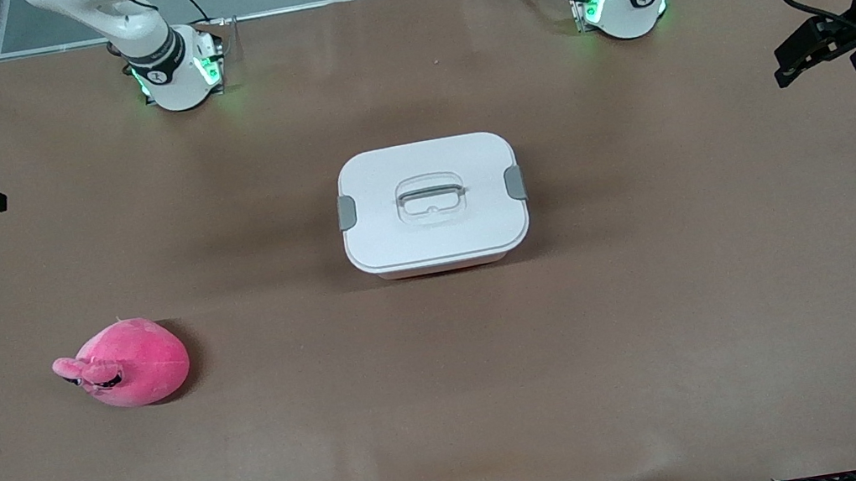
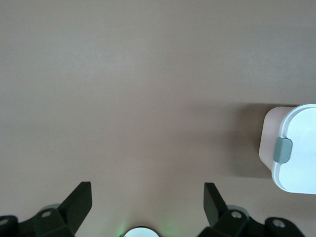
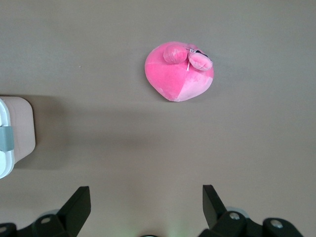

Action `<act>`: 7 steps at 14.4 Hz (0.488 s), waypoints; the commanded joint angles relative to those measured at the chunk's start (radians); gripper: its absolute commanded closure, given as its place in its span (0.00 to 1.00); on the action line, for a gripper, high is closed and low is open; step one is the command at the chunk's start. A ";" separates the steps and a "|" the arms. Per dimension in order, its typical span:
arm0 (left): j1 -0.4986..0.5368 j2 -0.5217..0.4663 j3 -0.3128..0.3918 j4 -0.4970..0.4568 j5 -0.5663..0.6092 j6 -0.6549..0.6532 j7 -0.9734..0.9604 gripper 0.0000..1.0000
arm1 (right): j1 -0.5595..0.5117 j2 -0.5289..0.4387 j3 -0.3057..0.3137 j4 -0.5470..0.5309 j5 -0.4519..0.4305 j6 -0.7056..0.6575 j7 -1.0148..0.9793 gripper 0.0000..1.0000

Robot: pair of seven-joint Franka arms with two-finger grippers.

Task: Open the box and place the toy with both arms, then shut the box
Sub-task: 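Move the right gripper toward the pink plush while the left gripper rises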

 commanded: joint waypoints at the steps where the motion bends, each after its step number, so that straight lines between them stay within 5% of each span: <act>1: 0.010 0.000 -0.007 0.002 -0.017 0.007 0.008 0.00 | 0.001 -0.007 0.002 -0.005 -0.001 -0.001 -0.007 0.00; 7: 0.013 0.005 -0.007 0.004 -0.018 0.007 0.008 0.00 | 0.001 -0.007 0.003 -0.005 -0.001 -0.002 -0.007 0.00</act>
